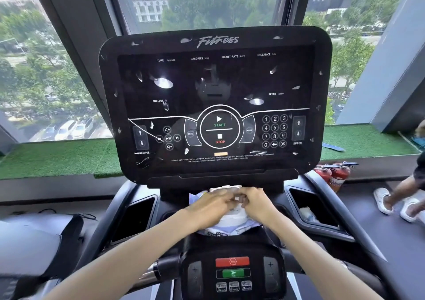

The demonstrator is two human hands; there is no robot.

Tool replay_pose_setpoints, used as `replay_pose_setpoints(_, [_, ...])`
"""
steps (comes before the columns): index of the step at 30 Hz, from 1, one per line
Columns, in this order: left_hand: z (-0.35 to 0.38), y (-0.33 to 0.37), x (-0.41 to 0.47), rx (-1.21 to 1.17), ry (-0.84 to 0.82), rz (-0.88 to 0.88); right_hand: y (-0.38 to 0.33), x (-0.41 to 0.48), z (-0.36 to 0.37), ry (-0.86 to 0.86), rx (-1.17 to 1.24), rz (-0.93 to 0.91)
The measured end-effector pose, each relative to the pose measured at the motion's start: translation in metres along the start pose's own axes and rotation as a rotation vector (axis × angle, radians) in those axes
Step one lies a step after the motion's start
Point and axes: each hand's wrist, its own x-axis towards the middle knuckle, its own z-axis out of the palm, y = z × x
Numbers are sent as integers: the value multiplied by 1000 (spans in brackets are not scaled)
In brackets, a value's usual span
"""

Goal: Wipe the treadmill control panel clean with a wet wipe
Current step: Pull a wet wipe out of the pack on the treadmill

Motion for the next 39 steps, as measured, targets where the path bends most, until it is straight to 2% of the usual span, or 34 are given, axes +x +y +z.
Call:
replay_pose_setpoints(4, [10, -6, 6, -55, -67, 0, -3, -2, -1, 39, 50, 20])
replay_pose_setpoints(7, [10, -8, 7, -70, -23, 39, -6, -1, 3, 36, 74, 12])
replay_pose_setpoints(10, [-4, -1, 9, -144, 37, 5, -7, 1, 2, 19, 45, -1])
replay_pose_setpoints(12, [-9, 0, 8, -57, 33, 37, -7, 2, 0, 9, 27, -2])
replay_pose_setpoints(15, [-16, -6, -4, -63, 10, 13, -6, 2, -2, 3, 18, -2])
replay_pose_setpoints(19, [-19, -24, -20, 71, -23, 73, -6, 2, 2, -48, -165, -59])
replay_pose_setpoints(24, [-15, -30, -31, 107, -104, 42, -11, 4, 0, -45, -404, -131])
replay_pose_setpoints(27, [-9, -27, -29, 53, -137, 3, -16, 8, 6, -100, -555, -210])
replay_pose_setpoints(32, [-7, -24, -28, -35, -99, -82, -24, 20, 10, -242, -571, -215])
replay_pose_setpoints(39, [-6, -18, -25, -63, -38, -161, -30, 19, 6, -265, -676, -309])
